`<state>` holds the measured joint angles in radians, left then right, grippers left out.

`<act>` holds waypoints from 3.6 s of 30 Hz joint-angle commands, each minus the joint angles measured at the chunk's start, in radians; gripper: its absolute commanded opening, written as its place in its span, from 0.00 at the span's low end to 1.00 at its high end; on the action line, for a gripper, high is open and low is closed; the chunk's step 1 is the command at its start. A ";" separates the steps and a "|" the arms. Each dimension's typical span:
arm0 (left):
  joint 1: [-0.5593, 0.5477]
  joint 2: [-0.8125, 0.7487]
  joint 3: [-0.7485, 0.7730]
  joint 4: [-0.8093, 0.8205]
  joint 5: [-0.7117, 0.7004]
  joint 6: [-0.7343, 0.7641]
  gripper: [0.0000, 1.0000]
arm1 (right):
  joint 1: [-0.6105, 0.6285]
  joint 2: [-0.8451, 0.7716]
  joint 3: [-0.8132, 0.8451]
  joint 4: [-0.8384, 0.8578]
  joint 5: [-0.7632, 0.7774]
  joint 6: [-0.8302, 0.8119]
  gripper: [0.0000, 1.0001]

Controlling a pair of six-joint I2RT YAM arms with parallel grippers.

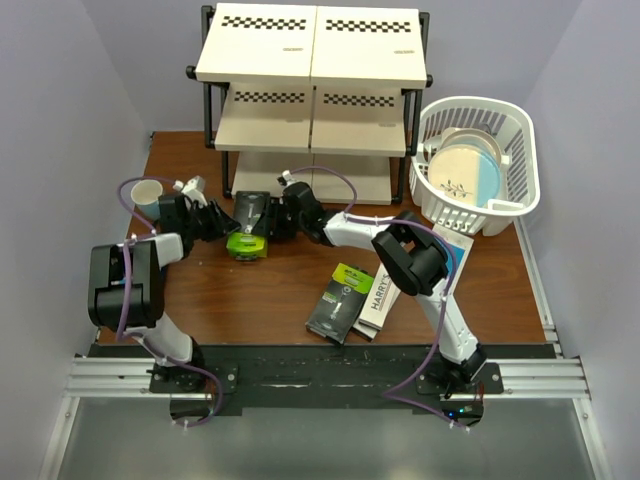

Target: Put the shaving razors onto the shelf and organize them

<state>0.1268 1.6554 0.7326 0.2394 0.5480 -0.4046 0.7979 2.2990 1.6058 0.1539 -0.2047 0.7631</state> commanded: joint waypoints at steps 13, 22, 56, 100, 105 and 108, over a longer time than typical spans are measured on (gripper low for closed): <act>-0.076 -0.207 -0.168 0.362 0.129 -0.151 0.11 | 0.099 -0.133 -0.035 0.019 0.048 -0.323 0.11; -0.092 -0.115 -0.070 0.419 0.102 -0.166 0.11 | 0.089 -0.116 0.003 -0.030 0.131 -0.403 0.09; 0.056 -0.363 -0.038 0.102 -0.054 -0.174 0.25 | 0.023 -0.309 -0.133 -0.146 -0.037 -0.757 0.30; -0.050 0.138 0.045 0.327 0.076 -0.146 0.45 | 0.069 -0.087 -0.026 0.022 0.336 -0.895 0.37; -0.061 0.147 0.086 0.330 0.087 -0.171 0.44 | 0.057 -0.098 -0.011 0.042 0.381 -0.929 0.35; -0.067 0.150 0.091 0.328 0.093 -0.171 0.43 | 0.044 -0.096 -0.001 0.050 0.399 -0.947 0.35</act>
<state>0.0738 1.8027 0.7834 0.4908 0.6243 -0.5571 0.8536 2.2208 1.5524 0.1390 0.1371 -0.1432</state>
